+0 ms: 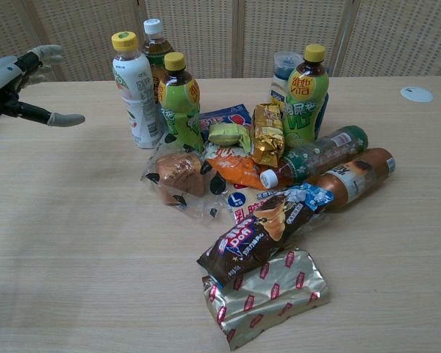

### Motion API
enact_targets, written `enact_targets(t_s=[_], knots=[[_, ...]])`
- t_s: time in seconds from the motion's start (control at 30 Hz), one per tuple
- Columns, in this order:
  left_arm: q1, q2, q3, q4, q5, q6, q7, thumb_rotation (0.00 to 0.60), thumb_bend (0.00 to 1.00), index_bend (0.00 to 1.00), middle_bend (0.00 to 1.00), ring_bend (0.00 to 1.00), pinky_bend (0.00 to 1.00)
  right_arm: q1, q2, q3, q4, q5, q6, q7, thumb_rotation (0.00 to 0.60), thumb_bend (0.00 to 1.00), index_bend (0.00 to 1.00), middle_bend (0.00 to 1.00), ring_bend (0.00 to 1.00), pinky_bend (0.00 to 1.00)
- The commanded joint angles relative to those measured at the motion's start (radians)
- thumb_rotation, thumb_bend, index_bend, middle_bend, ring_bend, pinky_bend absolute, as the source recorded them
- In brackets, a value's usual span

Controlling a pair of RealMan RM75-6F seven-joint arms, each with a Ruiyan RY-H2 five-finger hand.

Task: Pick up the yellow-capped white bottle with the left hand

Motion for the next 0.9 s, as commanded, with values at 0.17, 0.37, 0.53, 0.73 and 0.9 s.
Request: enact_targets(t_s=[0.17,0.37,0.53,0.73,0.9], knots=[[-0.053,-0.07,-0.054,0.075,-0.053,-0.002,0.04,0.6,0.0,0.0,0.0,0.0,0.0,0.0,0.0,0.002,0.003,0.008,-0.004,0.006,0.585,0.0,0.0,0.0,0.0,0.0],[-0.097,-0.104,-0.09,0.091,-0.107,-0.053,0.055,0.6,0.0,0.0,0.0,0.0,0.0,0.005,-0.005,0.001,0.009,0.014,-0.017,0.009,0.586,0.0,0.0,0.0,0.0,0.0],[-0.132,-0.146,-0.111,0.112,-0.138,-0.07,0.076,0.6,0.0,0.0,0.0,0.0,0.0,0.008,-0.007,0.002,0.015,0.027,-0.03,0.016,0.587,0.0,0.0,0.0,0.0,0.0],[-0.174,-0.191,-0.141,0.158,-0.173,-0.087,0.091,0.6,0.0,0.0,0.0,0.0,0.0,0.01,-0.004,0.007,0.022,0.041,-0.038,0.035,0.584,0.0,0.0,0.0,0.0,0.0],[-0.211,-0.225,-0.161,0.205,-0.183,-0.091,0.089,0.6,0.0,0.0,0.0,0.0,0.0,0.014,-0.002,0.011,0.031,0.06,-0.059,0.066,0.584,0.0,0.0,0.0,0.0,0.0]])
